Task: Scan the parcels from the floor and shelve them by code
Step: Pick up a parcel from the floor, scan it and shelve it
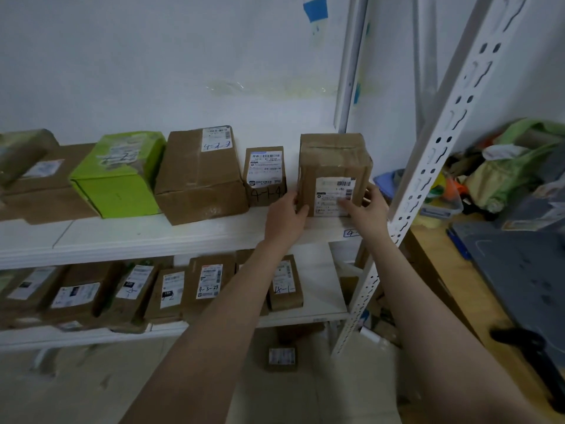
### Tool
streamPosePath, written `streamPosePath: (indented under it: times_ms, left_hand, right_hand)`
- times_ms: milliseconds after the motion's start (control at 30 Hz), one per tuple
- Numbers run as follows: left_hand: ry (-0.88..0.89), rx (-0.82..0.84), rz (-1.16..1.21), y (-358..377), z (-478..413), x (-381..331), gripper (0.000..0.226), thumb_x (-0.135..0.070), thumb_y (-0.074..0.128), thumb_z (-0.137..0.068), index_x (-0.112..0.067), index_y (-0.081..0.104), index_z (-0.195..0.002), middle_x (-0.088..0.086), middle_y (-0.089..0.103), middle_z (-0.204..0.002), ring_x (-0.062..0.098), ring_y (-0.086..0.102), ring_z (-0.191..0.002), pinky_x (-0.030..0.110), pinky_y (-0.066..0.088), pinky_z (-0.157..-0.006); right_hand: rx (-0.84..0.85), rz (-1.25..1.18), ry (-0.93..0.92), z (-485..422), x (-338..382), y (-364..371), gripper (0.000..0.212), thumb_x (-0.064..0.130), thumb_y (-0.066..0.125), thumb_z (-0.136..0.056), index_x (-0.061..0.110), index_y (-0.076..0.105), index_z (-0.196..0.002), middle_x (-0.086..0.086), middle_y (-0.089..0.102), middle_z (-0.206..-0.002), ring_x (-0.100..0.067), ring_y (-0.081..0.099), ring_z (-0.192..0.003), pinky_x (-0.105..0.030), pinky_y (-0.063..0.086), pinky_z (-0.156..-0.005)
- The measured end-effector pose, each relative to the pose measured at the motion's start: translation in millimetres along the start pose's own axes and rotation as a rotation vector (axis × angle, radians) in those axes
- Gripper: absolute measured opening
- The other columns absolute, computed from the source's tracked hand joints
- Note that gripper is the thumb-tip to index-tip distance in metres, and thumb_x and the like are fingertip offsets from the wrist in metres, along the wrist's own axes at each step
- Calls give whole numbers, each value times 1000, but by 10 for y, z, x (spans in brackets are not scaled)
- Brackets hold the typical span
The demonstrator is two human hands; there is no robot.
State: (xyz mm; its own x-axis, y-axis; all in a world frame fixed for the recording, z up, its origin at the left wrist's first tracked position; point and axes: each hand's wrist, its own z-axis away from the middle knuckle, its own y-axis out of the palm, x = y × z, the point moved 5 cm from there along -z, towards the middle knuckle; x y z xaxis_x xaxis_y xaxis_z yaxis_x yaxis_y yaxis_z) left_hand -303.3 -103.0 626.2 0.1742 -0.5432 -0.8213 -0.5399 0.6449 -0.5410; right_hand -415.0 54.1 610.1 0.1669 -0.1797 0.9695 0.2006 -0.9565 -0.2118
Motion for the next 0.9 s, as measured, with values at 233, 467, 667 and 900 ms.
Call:
streamPosePath:
  times_ms: [233, 467, 667, 900]
  left_hand:
    - [-84, 39, 22, -98, -91, 251, 56, -23, 59, -100, -8, 41, -151, 11, 56, -141, 22, 56, -125, 31, 46, -103]
    - [-131, 54, 82, -151, -149, 356, 60, -23, 57, -100, -13, 34, -155, 7, 56, -138, 22, 56, -120, 49, 54, -97]
    - [-79, 43, 104, -146, -131, 332, 44, -17, 55, -99, -17, 51, -142, -3, 61, -121, 17, 61, -105, 48, 57, -92]
    - [-50, 14, 83, -93, -96, 380, 44, -23, 57, -96, -18, 53, -140, 2, 63, -120, 20, 63, -98, 49, 58, -87]
  right_hand:
    - [26, 138, -26, -104, 107, 367, 45, 15, 59, -97, 10, 47, -140, -8, 60, -134, -24, 56, -122, -28, 42, -94]
    - [36, 173, -12, -136, 139, 554, 44, 13, 47, -100, 8, 43, -144, -11, 59, -136, -30, 55, -123, -39, 45, -100]
    - [57, 193, -12, -152, 156, 602, 45, 15, 44, -101, 9, 39, -146, -11, 57, -137, -32, 55, -123, -40, 45, -100]
    - [113, 196, -11, -136, 125, 604, 45, 14, 48, -100, 10, 35, -143, -11, 56, -138, -31, 54, -123, -35, 43, -93]
